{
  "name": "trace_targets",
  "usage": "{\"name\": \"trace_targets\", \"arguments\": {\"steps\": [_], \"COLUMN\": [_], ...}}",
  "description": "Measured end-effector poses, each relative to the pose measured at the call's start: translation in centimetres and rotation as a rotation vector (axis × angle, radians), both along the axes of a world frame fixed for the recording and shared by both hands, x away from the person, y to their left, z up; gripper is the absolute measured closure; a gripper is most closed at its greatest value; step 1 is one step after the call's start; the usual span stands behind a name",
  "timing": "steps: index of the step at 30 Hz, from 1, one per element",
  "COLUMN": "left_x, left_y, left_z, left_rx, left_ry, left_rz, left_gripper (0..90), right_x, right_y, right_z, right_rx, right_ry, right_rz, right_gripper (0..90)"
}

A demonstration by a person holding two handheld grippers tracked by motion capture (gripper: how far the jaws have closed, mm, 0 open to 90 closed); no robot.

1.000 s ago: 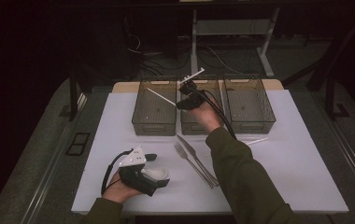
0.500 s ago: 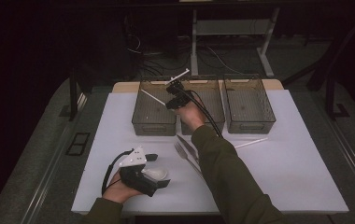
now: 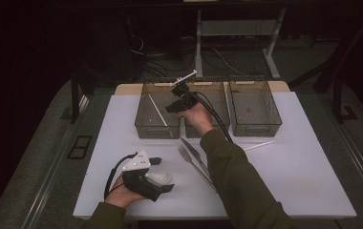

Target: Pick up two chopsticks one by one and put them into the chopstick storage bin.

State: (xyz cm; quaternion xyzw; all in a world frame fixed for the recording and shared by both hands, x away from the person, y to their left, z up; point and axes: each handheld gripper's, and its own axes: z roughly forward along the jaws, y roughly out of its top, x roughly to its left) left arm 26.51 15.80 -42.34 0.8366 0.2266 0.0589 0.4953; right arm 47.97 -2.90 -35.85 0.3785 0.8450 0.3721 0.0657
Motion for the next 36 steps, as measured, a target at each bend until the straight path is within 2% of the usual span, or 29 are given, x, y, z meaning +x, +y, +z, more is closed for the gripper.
{"name": "trace_targets", "arguments": {"steps": [5, 10, 19, 25, 28, 31, 36], "left_x": [0.0, 0.1, 0.1, 0.1, 0.1, 0.2, 0.2], "left_y": [0.0, 0.0, 0.1, 0.1, 0.2, 0.2, 0.1], "left_z": [0.0, 0.0, -0.2, -0.2, -0.3, -0.3, -0.3], "left_rx": [0.004, 0.009, 0.014, 0.009, 0.011, 0.014, 0.018], "left_ry": [-0.001, 0.0, 0.008, 0.011, 0.011, 0.011, 0.012], "left_rz": [0.001, 0.003, 0.011, 0.017, 0.019, 0.018, 0.018], "left_gripper": [0.0, 0.0, 0.0, 0.0, 0.0, 0.0, 0.0], "right_x": [-1.2, -3.0, -6.7, -9.1, -10.1, -10.8, -11.1], "right_y": [-2.0, -4.7, -10.3, -14.4, -16.4, -18.4, -21.6], "right_z": [0.7, 1.2, 0.6, -0.1, -0.7, -1.6, -3.1], "right_rx": [0.034, 0.068, 0.074, 0.061, 0.033, -0.004, -0.04], "right_ry": [-0.024, -0.053, -0.102, -0.129, -0.133, -0.123, -0.1], "right_rz": [0.048, 0.105, 0.158, 0.19, 0.195, 0.19, 0.163], "right_gripper": [51.1, 47.8, 49.3, 57.3, 60.5, 62.7, 65.9]}}
